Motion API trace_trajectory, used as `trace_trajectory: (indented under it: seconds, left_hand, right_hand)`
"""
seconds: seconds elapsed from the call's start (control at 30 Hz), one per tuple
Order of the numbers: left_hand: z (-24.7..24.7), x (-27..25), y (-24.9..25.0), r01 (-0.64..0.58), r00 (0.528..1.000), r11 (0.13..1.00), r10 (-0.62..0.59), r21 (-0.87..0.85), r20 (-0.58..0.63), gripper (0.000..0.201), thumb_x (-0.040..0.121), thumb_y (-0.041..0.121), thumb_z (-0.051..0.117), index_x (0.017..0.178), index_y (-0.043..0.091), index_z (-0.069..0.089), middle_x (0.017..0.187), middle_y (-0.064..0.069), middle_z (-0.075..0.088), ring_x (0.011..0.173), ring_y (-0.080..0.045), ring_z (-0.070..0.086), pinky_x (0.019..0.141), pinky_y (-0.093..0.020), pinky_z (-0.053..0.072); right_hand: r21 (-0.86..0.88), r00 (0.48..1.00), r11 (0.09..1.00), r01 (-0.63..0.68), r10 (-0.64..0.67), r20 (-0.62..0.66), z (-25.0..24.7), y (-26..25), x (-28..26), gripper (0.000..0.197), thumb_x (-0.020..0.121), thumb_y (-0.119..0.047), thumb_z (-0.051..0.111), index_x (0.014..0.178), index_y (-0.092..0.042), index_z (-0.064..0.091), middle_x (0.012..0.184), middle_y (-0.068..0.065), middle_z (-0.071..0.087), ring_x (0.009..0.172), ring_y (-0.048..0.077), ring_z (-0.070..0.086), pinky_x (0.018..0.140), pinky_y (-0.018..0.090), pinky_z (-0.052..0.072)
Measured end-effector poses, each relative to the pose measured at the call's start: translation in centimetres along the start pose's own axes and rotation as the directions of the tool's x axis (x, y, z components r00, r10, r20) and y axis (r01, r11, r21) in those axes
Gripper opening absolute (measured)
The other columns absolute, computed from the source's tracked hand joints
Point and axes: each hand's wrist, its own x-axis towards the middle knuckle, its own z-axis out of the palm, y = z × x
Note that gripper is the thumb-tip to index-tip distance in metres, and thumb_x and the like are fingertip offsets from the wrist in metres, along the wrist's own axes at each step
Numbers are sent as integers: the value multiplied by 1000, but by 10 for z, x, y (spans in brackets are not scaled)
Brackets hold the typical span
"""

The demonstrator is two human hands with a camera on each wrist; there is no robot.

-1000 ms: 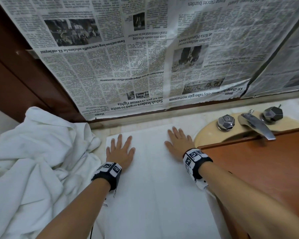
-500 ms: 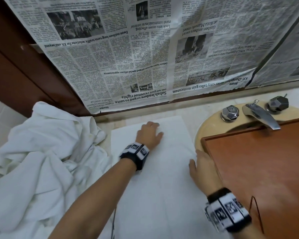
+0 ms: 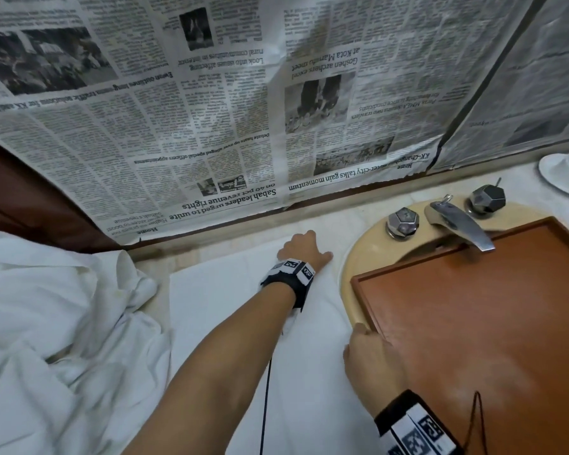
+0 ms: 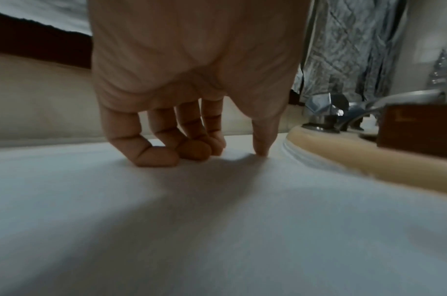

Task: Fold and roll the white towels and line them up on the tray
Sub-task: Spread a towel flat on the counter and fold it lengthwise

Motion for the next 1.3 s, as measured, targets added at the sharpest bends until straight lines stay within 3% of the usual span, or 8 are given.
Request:
trace_trajectory:
  seconds: [0.07,0.17,0.3,0.43,0.5,0.8,1.03,1.3]
  left_hand:
    - [-3,3,6,26,1000,1000,-26,-7,5,36,86,40,62,110,15,57,109,-8,55,93,-30,59,75,-35,47]
    - [-5,5,8,48,999,999,-48,-17,-5,20,84,25,63,99,11,60,105,-9,57,82,-29,54,70,-33,45]
    - [-3,1,1,43,999,981,-48,-189,-22,15,80,17,61,94,13,63,98,-7,59,85,-30,60,69,-30,46]
    - [4,-8,-14,-67,995,927,34,-370,-94,18,82,14,58,96,23,67,93,-5,70,89,-26,60,72,-27,44]
    - [6,-14,-20,-96,991,895,45,-436,-126,23,86,14,57,99,24,74,89,0,70,86,-19,58,75,-25,43]
    - [2,-30,-31,-13,982,845,-90,-535,-166,3,80,22,73,81,22,70,77,4,64,79,-12,58,74,-22,44]
    - [-16,-44,-29,71,985,713,-158,-698,-62,20,78,10,67,87,22,54,88,-8,71,60,-19,61,61,-26,51]
    - [-44,-63,-38,-8,984,627,-133,-779,-117,12,80,11,76,77,14,65,83,-5,73,74,-16,74,72,-30,62]
  right_hand:
    - [-19,999,999,32,-32,-3,6,-3,1,35,58,-16,90,81,-6,66,65,5,65,47,16,63,38,22,41]
    - [53,994,995,85,-81,-76,27,2,3,50,21,5,92,57,-3,58,52,11,52,26,19,44,26,20,32]
    - [94,992,992,90,-80,-100,29,-1,-3,50,32,11,89,67,-4,57,67,15,53,32,18,46,28,23,35]
    - [109,996,991,82,-79,-35,26,1,-4,36,87,-4,58,118,-13,43,108,6,54,83,17,62,59,22,39]
    - [184,994,977,105,-99,-43,22,4,-4,36,92,-5,47,125,-15,39,111,2,57,93,18,61,64,23,38]
    - [506,990,854,120,-67,-121,10,24,1,13,96,-24,57,98,-15,66,79,-3,64,73,16,60,67,33,52]
    - [572,984,811,123,-25,-177,-13,33,4,13,92,-22,64,82,-15,69,70,-4,63,70,13,58,64,28,44]
    - [536,972,832,145,-17,-236,-37,23,-19,14,90,-21,63,79,-15,67,67,-8,62,67,8,57,62,28,42]
